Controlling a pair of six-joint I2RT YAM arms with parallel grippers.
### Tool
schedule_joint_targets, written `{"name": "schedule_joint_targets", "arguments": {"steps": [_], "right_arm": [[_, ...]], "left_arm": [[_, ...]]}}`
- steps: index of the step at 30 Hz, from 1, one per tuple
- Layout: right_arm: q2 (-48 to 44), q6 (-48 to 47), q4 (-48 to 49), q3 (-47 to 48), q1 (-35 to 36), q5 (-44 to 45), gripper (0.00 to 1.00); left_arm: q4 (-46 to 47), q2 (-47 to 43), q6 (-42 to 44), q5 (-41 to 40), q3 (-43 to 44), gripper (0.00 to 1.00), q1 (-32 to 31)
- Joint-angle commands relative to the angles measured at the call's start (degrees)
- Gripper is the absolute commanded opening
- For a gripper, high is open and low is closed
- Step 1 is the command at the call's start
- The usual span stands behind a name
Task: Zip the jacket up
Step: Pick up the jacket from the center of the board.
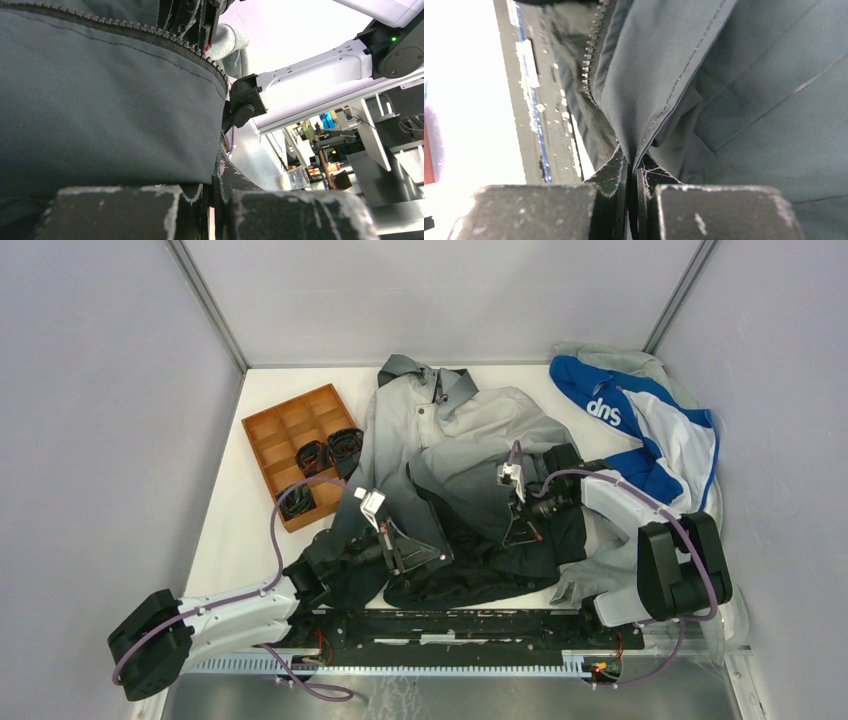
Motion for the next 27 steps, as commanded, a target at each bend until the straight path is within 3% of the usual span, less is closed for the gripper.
{"name": "schedule_joint_targets", "arguments": {"steps": [1,8,13,20,27], "right_arm": [[-4.0,-3.0,-6.6,5.6,0.3,-9.5,0.00],[-7.4,-2.4,-11.1,8.1,0.3,-19.5,0.00],[-10.7,1.1,-8.9,7.2,0.4,-25.6,0.00],[-13.4,8.6,-2.6,5.8,0.3,-29.0,0.00],[-12.3,7.6,-4.8,9.4,0.3,-28.0,0.00]], "left_arm": [[2.1,2.4,7.1,2.7,6.0,0.02,0.2],[1.5,9.1,13.8,6.6,13.2,0.02,0.2],[4.7,12.0,15.4,5.7,14.4,0.02,0.2],[10.9,13.6,16.1,3.8,13.3,0.02,0.2],[16.7,13.6,15.8,0.4,11.8,0.02,-0.1]]}}
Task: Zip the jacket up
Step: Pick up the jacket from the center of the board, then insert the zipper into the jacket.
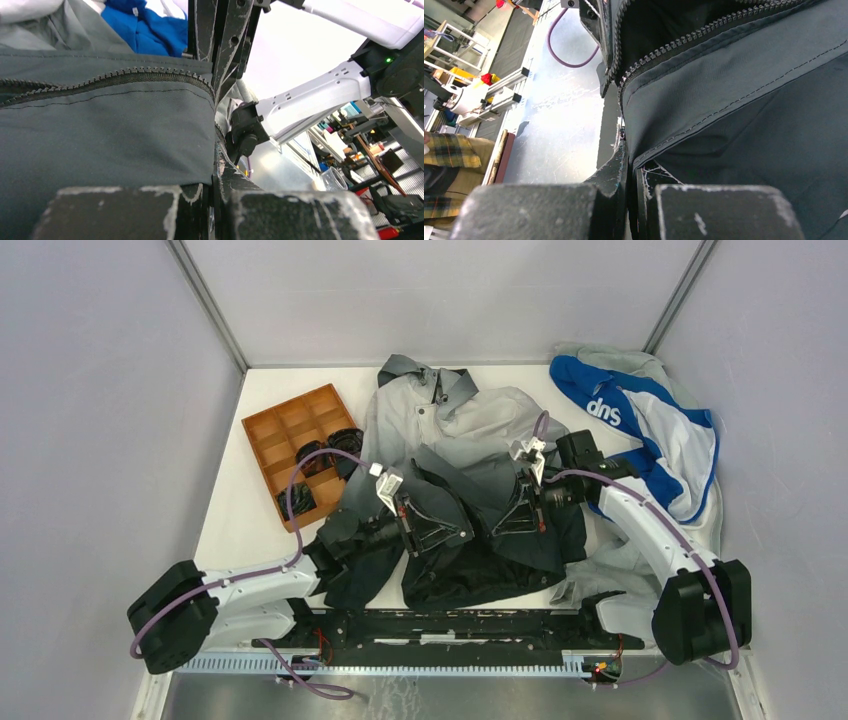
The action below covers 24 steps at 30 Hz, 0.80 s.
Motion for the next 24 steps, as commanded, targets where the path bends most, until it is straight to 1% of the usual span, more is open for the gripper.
{"name": "schedule_joint_targets", "arguments": {"steps": [1,3,4,6,8,9,10,11,15,17,24], "right_arm": [[-0.1,0.3,0.1,4.1,0.3,-0.4,0.00],[-0.8,4.4,4.7,4.8,0.2,2.9,0.00],[-2.0,9.3,8.8,4.2,0.1,4.2,0.00],[-5.3,21.8,21.8,1.4,-0.1,6.8,0.00],[-8.1,34.8,37.4,-1.8,-0.1,7.4,0.00],[-8.9,40.5,42.5,-3.0,0.0,7.1,0.00],[-9.2,43.8,46.5,-3.7,0.1,6.8,0.00],[-9.3,45.3,47.5,-3.8,0.0,6.6,0.00],[-9.3,44.6,45.7,-3.7,0.1,5.7,0.00],[-9.5,45.0,45.7,-4.3,0.1,5.3,0.00],[-10.5,49.0,50.1,-5.9,0.4,5.0,0.00]], "left_arm": [[9.0,-0.9,2.7,-4.4,-0.9,0.02,-0.3],[9.7,-1.7,2.9,-6.9,-1.7,0.02,-0.5],[10.2,-2.1,2.9,-8.1,-2.2,0.02,-0.7],[10.3,-2.6,3.0,-10.0,-2.4,0.02,-0.7],[10.0,-3.0,3.0,-11.5,-2.3,0.02,-0.7],[10.0,-3.2,3.0,-12.1,-2.3,0.02,-0.7],[9.9,-3.3,3.0,-12.7,-2.2,0.02,-0.7],[9.9,-3.6,3.2,-13.4,-2.1,0.02,-0.7],[10.0,-4.9,5.2,-17.4,-1.8,0.02,-0.7],[10.1,-4.6,6.5,-18.2,-1.0,0.02,-0.7],[11.9,-0.6,8.4,-14.4,2.6,0.02,-0.7]]}}
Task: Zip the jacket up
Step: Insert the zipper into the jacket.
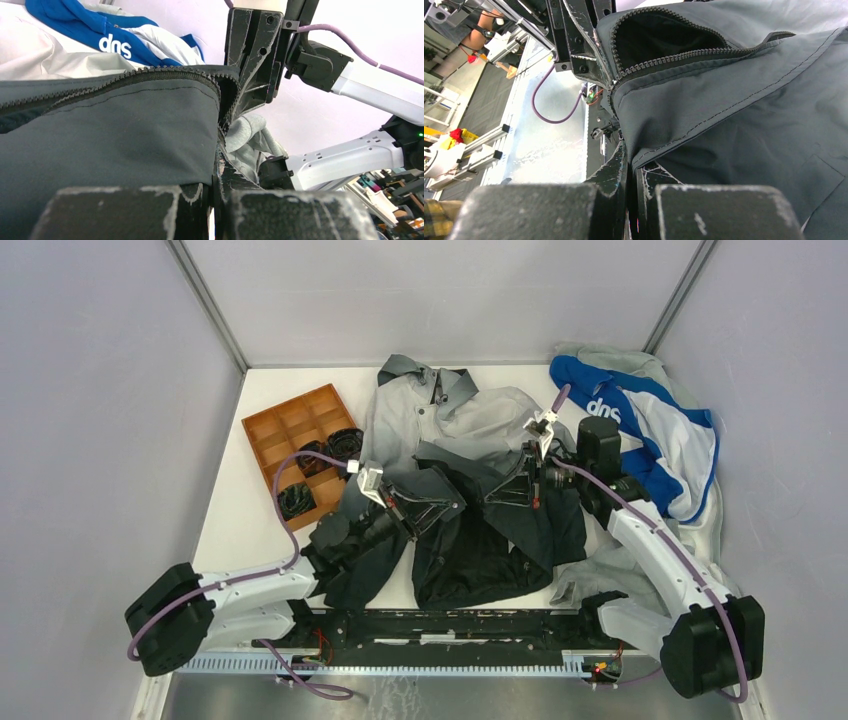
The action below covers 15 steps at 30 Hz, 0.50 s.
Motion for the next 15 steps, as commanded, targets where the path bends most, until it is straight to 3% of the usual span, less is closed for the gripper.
{"name": "schedule_joint_targets", "arguments": {"steps": [1,15], "right_arm": [[-2.0,5.3,7.4,-0.8,0.5,-1.1,0.00],[-2.4,12.1,14.3,-2.6,2.0,-0.9,0.00]], "left_arm": [[5.3,1.5,5.1,0.8,3.9,0.02,-0.3],[5.3,2.4,9.2,2.7,5.6,0.02,-0.4]]}}
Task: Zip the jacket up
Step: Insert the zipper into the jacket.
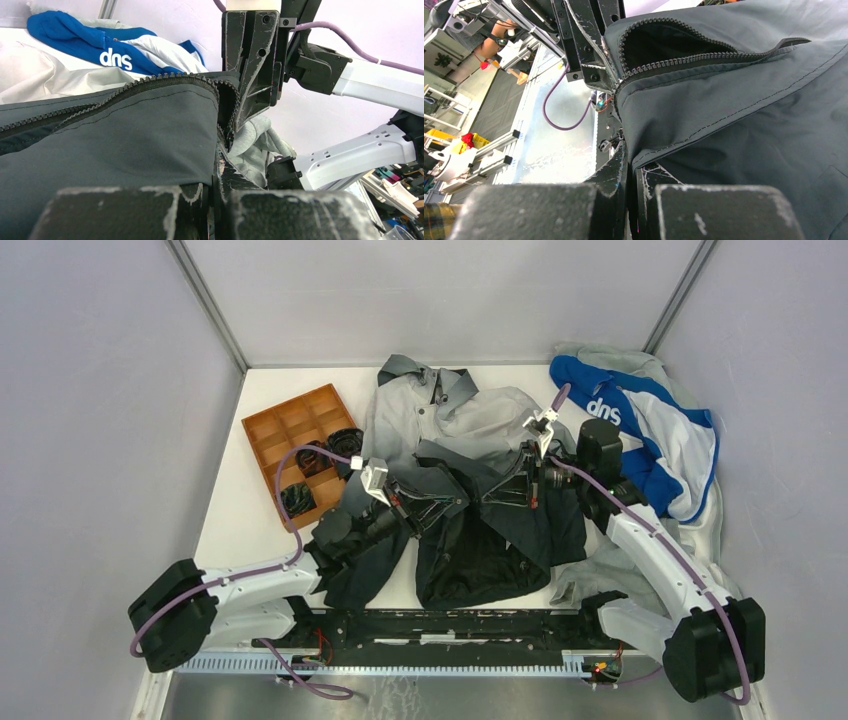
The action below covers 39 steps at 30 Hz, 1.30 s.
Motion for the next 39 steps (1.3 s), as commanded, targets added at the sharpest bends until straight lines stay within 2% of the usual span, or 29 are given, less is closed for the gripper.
{"name": "schedule_joint_targets", "arguments": {"steps": [1,15,21,33,39], "right_arm": [[-1.4,4.0,6.2,-0.3,0.8,-0.9,0.00],[-1.2,3.6,5.6,-0.6,0.8,-0.1,0.00],[-1.1,3.8,6.0,-0.4,0.7,0.2,0.00],[-1.9,10.5,13.4,-2.0,0.8,0.1,0.00],[-2.0,10.9,14.0,-2.4,0.7,0.1,0.00]], "left_arm": [[4.1,0.1,4.8,1.3,3.1,0.02,-0.4],[3.1,-3.8,5.9,-2.0,0.8,0.02,-0.3],[3.0,-3.8,5.5,-0.9,1.2,0.02,-0.3],[4.7,-0.9,5.2,0.9,3.1,0.02,-0.4],[4.8,-1.2,5.1,0.7,2.9,0.02,-0.4]]}}
